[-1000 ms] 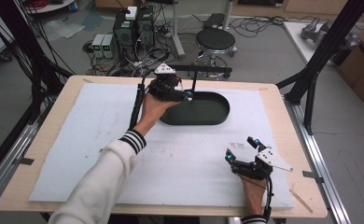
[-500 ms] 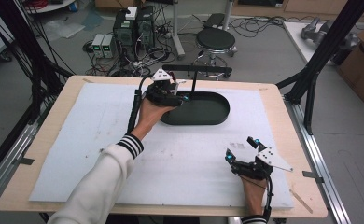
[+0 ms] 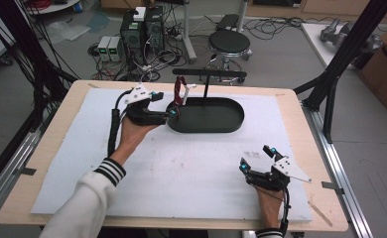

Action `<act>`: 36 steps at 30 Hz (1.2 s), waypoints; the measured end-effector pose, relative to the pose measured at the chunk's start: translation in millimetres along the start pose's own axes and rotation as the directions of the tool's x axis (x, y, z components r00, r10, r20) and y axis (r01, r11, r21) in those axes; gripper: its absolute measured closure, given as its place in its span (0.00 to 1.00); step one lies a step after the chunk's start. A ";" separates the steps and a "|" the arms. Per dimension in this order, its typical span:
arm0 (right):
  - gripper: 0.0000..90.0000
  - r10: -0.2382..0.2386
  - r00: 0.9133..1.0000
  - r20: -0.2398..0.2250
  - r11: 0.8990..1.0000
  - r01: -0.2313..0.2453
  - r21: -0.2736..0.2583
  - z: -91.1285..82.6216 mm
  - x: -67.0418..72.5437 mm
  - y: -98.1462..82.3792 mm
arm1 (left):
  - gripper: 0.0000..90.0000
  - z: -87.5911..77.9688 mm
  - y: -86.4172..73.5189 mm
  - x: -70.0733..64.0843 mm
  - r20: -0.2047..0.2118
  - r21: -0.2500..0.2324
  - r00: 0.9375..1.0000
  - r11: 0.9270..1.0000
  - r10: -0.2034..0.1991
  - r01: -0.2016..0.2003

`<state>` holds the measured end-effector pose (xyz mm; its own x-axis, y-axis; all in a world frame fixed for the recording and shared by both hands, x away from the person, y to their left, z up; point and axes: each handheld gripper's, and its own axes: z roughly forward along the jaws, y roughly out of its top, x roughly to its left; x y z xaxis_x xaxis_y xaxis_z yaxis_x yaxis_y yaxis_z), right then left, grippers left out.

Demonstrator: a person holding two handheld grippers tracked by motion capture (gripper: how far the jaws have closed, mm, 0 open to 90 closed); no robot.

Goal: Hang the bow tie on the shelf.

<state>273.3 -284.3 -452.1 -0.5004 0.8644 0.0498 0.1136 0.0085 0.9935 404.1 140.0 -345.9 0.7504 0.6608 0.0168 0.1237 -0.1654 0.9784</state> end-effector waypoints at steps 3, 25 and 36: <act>0.03 0.000 1.000 0.002 1.000 0.000 0.001 0.1 0.4 0.0 | 0.23 -20.1 -8.8 6.2 0.000 -0.013 1.000 1.000 0.020 -0.020; 0.03 -0.012 1.000 0.009 1.000 0.012 0.003 0.3 1.9 0.0 | 0.22 -147.4 -88.6 24.7 -0.084 -0.067 0.994 0.995 0.067 -0.073; 0.03 -0.024 1.000 0.006 1.000 0.024 0.007 0.4 3.1 0.0 | 0.22 -166.1 -130.3 23.5 -0.127 -0.120 0.992 0.992 0.008 -0.023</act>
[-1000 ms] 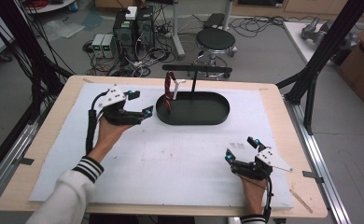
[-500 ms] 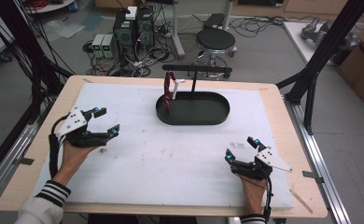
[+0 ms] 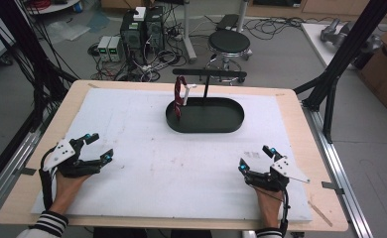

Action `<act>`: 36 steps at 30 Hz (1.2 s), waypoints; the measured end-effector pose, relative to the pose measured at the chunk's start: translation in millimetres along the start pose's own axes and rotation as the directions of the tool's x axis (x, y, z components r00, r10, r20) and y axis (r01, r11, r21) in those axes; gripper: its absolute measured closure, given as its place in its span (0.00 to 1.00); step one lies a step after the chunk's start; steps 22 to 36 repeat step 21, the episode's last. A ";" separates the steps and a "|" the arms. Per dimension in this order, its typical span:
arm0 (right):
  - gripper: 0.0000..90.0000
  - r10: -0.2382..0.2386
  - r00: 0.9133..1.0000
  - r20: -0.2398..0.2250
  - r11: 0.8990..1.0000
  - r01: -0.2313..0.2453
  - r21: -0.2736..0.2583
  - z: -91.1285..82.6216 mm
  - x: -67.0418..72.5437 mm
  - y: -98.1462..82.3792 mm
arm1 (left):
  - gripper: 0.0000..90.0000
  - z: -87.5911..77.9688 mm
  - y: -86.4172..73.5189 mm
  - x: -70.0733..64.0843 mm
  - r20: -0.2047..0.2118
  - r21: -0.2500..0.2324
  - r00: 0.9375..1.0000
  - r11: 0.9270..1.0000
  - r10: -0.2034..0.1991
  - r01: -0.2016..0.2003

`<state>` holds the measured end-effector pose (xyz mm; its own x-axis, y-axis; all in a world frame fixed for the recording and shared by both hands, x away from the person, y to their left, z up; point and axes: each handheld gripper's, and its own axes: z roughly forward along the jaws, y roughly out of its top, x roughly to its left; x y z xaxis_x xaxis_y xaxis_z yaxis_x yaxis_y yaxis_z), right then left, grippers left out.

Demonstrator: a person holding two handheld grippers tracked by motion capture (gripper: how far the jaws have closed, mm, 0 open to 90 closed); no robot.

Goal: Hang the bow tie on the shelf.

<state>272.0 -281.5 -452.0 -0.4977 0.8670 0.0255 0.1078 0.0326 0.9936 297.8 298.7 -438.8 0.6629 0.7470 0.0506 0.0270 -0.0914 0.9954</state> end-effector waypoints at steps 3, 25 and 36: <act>0.03 -0.003 1.000 0.004 1.000 0.003 0.001 0.0 0.2 0.0 | 0.22 -1.5 -9.2 0.8 -0.015 -0.007 1.000 1.000 -0.014 0.014; 0.03 -0.005 1.000 0.025 1.000 0.005 0.007 0.3 2.1 0.0 | 0.21 -6.9 -15.4 1.1 -0.051 -0.073 0.997 0.996 -0.052 0.049; 0.03 -0.005 1.000 0.025 1.000 0.005 0.007 0.3 2.1 0.0 | 0.21 -6.9 -15.4 1.1 -0.051 -0.073 0.997 0.996 -0.052 0.049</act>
